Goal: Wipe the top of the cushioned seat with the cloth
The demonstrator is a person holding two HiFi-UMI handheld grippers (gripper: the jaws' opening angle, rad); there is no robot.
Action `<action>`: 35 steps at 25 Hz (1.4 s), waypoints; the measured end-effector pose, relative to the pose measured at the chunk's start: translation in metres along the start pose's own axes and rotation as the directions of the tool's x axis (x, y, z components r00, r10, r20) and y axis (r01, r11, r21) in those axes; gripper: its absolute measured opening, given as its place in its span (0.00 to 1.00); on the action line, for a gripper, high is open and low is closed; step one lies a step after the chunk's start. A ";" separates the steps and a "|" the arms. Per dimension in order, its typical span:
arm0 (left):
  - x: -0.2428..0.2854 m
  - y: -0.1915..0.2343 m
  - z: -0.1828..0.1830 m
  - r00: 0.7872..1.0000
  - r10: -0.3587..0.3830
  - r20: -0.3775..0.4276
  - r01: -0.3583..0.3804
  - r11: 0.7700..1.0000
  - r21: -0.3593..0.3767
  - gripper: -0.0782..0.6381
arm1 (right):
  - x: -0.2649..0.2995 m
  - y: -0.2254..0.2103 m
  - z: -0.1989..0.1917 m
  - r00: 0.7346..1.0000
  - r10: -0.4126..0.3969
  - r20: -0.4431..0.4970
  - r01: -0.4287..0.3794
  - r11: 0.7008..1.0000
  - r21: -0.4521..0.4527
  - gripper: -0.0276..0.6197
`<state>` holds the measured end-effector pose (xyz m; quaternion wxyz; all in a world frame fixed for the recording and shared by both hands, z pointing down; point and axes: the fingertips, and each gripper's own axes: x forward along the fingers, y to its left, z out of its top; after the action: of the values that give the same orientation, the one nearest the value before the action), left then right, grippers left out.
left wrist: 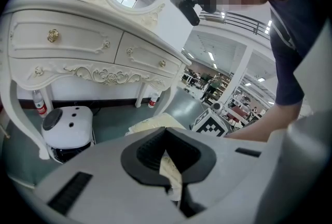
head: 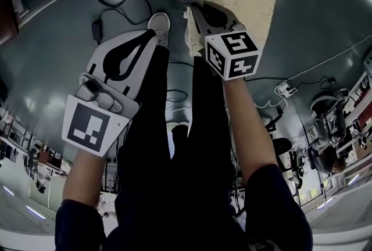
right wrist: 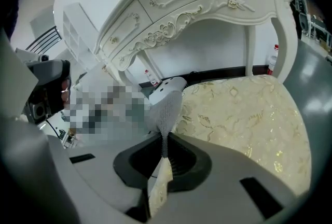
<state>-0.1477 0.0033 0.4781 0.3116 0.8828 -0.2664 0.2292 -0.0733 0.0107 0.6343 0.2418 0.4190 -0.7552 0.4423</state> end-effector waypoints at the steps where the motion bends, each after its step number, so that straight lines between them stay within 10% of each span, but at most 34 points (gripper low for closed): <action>1: -0.001 0.000 -0.001 1.000 0.002 -0.001 -0.002 1.000 -0.002 0.12 | 0.000 0.000 -0.001 1.000 -0.002 -0.002 0.002 1.000 0.002 0.10; 35: 0.102 -0.096 0.030 0.994 -0.090 -0.059 0.094 0.994 0.062 0.12 | -0.087 -0.134 -0.020 0.993 -0.112 0.020 0.110 0.989 0.097 0.10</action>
<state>-0.0055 0.0131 0.4739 0.3008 0.8969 -0.2089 0.2478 0.0861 0.0298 0.6428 0.2359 0.4772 -0.7116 0.4585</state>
